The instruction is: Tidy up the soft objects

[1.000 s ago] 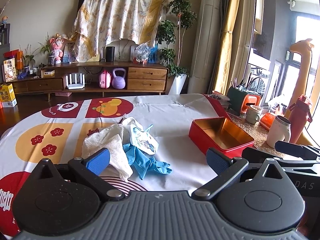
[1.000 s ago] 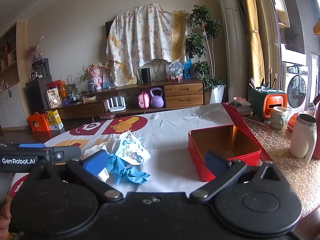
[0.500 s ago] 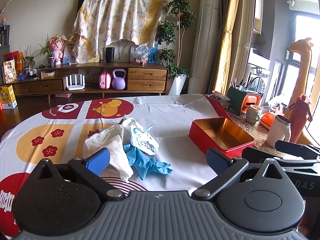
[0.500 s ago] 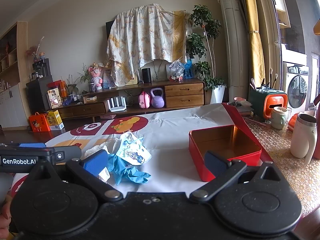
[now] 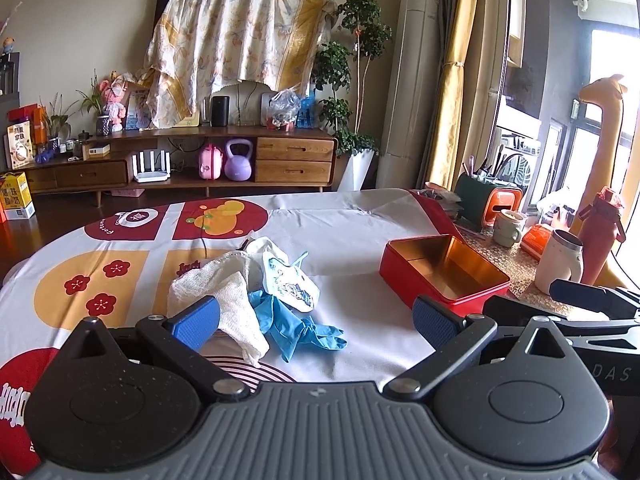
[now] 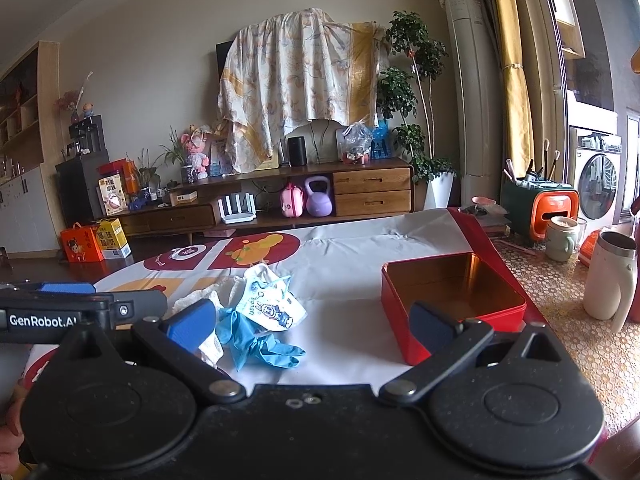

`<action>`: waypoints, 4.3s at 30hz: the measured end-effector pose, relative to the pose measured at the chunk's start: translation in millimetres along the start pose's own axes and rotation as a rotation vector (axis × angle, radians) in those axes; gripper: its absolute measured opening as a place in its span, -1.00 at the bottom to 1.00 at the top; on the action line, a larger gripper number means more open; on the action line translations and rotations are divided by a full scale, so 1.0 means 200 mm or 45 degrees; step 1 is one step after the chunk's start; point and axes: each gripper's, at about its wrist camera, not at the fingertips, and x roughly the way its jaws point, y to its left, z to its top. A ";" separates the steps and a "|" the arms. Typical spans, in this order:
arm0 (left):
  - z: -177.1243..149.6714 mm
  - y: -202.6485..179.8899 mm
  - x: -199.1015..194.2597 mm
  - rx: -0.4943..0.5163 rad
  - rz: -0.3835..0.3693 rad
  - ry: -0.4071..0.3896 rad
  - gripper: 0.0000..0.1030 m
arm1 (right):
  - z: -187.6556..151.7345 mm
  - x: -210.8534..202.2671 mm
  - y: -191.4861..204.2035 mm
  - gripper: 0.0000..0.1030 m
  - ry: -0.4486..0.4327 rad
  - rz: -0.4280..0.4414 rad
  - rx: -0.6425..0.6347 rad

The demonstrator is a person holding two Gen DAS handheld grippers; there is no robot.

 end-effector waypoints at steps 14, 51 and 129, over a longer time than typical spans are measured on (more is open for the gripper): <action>-0.03 0.05 0.11 -0.046 -0.008 0.077 1.00 | -0.03 0.15 -0.02 0.99 0.068 0.057 -0.013; -0.02 0.51 0.98 0.076 0.217 0.255 1.00 | 0.11 1.43 0.14 0.73 0.507 0.243 -0.023; 0.60 -0.53 0.89 0.104 -0.331 0.133 -0.80 | 0.35 0.73 -1.03 -0.95 0.316 0.059 0.268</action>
